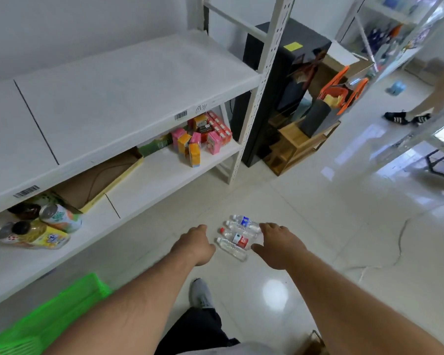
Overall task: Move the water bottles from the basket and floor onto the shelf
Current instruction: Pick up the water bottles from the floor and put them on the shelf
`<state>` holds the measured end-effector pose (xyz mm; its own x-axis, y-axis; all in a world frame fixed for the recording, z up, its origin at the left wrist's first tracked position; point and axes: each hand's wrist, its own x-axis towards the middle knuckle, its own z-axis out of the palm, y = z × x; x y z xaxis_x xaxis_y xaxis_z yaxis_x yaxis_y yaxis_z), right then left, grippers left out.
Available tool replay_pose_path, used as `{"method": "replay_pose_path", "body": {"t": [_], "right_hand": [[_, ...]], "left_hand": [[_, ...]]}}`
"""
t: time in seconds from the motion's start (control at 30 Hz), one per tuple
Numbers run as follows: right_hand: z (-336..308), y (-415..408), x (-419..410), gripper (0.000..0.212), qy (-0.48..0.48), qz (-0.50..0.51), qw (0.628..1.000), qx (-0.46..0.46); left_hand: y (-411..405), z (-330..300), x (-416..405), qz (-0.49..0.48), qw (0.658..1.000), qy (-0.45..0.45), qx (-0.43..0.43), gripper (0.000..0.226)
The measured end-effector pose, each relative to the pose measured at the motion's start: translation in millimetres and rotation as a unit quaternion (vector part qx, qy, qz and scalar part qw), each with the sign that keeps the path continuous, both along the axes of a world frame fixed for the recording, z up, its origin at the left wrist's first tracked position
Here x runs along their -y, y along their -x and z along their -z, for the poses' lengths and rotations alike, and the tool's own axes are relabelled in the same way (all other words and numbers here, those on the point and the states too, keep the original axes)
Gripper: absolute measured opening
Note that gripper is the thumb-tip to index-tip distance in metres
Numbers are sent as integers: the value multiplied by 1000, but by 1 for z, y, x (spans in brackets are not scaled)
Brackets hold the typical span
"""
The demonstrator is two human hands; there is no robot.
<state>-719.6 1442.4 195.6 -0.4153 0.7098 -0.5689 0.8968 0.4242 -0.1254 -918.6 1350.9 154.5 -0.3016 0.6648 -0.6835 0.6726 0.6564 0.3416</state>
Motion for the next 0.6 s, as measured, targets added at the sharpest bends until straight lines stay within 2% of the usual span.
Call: {"method": "replay_pose_path", "body": {"t": [0.1, 0.23, 0.4, 0.53, 0.6], "right_hand": [[2, 3, -35, 55, -1, -42, 999, 24], [7, 7, -76, 57, 23, -22, 999, 13], [26, 10, -125, 55, 54, -78, 995, 27], [50, 10, -176, 59, 87, -113, 990, 23], [67, 9, -203, 57, 105, -138, 985, 15]], "left_hand": [[2, 9, -29, -28, 999, 6, 22, 73], [6, 17, -62, -61, 998, 15, 28, 74], [2, 34, -92, -145, 988, 23, 46, 76], [-13, 54, -112, -245, 967, 30, 56, 75], [-27, 68, -120, -314, 946, 34, 74, 75]]}}
